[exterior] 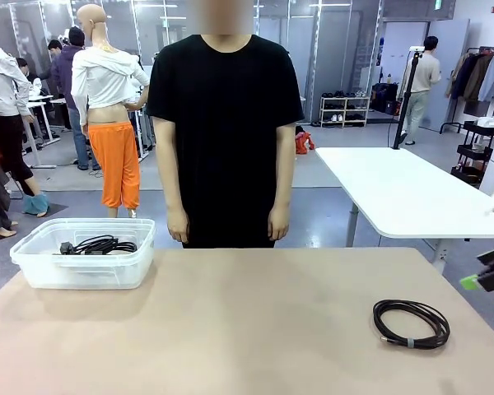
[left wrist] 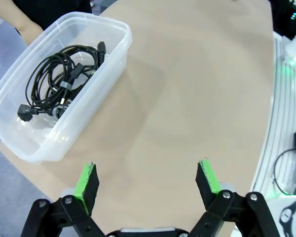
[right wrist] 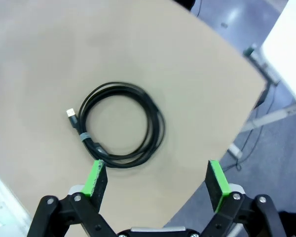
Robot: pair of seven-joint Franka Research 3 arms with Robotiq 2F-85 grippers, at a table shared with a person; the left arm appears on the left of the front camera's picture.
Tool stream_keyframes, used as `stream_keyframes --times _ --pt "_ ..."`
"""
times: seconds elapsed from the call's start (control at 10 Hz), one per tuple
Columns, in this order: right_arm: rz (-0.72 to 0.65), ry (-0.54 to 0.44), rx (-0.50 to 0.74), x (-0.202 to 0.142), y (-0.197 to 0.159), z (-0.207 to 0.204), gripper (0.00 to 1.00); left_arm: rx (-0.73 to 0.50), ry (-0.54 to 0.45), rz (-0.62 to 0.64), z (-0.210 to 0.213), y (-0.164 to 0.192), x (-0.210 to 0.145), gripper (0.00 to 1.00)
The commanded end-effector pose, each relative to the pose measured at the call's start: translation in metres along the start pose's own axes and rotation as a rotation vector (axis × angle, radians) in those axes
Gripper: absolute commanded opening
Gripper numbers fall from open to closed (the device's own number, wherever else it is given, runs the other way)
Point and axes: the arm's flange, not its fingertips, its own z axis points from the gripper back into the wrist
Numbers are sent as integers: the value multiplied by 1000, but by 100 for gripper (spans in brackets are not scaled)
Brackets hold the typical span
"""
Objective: Organize and store the cables.
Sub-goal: Place the USB Extension Cable into the Organizing box.
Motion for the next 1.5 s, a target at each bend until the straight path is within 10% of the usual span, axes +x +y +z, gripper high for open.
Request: stream_keyframes --times 0.0,0.8,1.4 --pt "83 155 122 45 19 -11 100 -10 14 13 5 -1 3 100" --pt "356 542 291 78 68 -140 100 -10 14 13 5 -1 3 100" --pt "330 592 328 45 84 -179 100 -10 14 13 5 -1 3 100"
